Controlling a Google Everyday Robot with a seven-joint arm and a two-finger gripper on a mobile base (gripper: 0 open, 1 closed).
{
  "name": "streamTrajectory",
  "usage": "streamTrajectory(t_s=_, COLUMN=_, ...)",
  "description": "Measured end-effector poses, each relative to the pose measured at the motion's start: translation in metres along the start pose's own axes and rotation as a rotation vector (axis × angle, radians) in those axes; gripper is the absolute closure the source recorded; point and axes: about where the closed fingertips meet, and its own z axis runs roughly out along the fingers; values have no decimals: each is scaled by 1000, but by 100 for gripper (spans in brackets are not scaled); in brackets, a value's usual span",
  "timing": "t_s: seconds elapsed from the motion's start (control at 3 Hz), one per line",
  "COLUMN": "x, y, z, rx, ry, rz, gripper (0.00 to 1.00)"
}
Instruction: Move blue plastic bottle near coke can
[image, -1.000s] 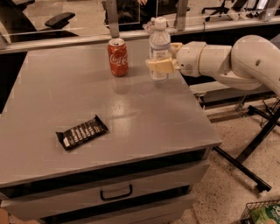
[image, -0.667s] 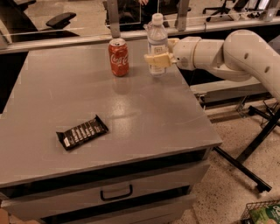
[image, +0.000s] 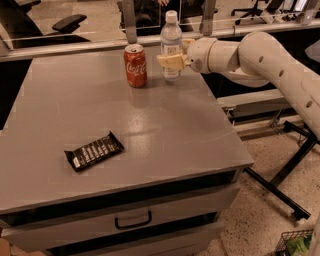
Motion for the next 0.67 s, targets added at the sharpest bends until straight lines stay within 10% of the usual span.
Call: streamTrajectory(t_s=0.67, x=13, y=6, z=23, rx=-64, ry=36, rz=57, gripper=53)
